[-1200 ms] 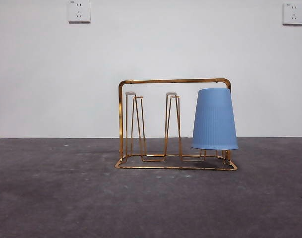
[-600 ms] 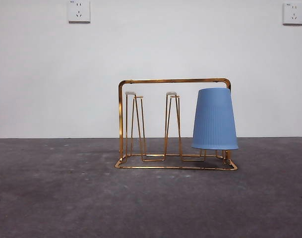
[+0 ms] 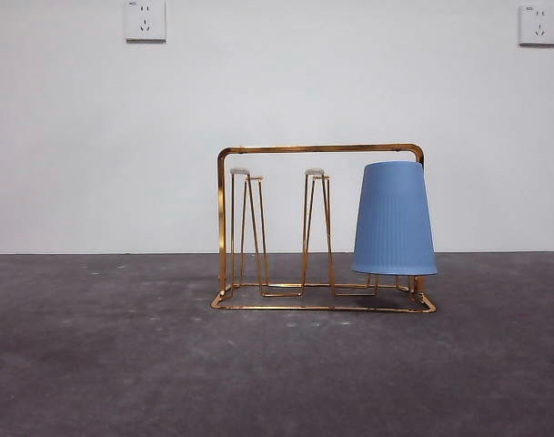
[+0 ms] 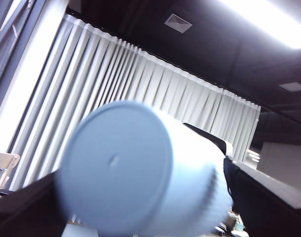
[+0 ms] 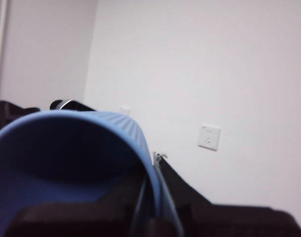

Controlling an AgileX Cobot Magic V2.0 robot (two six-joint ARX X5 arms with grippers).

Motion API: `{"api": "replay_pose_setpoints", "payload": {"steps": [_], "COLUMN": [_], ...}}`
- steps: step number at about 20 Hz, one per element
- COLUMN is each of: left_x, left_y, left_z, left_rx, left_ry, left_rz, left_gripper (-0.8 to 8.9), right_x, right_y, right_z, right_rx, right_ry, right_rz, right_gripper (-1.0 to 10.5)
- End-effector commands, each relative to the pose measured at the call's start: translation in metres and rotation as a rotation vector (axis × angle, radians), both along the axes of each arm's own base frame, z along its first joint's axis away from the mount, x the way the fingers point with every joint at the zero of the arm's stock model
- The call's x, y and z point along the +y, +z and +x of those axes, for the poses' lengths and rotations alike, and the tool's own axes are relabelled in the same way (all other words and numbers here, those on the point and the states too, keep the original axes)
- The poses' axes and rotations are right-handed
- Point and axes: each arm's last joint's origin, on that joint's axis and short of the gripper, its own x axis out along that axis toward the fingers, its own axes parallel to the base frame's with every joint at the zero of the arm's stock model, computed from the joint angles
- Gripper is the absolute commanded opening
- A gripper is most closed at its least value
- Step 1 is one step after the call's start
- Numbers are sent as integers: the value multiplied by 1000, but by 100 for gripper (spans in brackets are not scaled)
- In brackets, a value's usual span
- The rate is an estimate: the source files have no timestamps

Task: Pick up cup 1,put cup 1 in the cup rack,pick up cup 2,put cup 2 in the cup rack

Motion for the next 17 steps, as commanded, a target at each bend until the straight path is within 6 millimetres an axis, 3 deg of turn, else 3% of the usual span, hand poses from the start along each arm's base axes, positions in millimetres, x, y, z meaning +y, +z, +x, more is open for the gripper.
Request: {"api": "replay_pose_setpoints", "payload": {"steps": [1, 14, 17], "left_x": [-1, 1, 3], "left_y": [-1, -2, -2], "left_z": [1, 3, 5], "left_rx": [4, -2, 0], "left_ry": [-11, -23, -16], "left_rz": [0, 15, 19], "left_gripper": [464, -12, -8], "right_x": [5, 7, 7], "right_y": [-3, -9, -12], "right_z": [5, 10, 11], "right_rx": [10, 59, 88], "right_ry": [-1, -72, -76], "right_rz": [-13, -52, -80], "right_gripper": [-16, -5, 2]}}
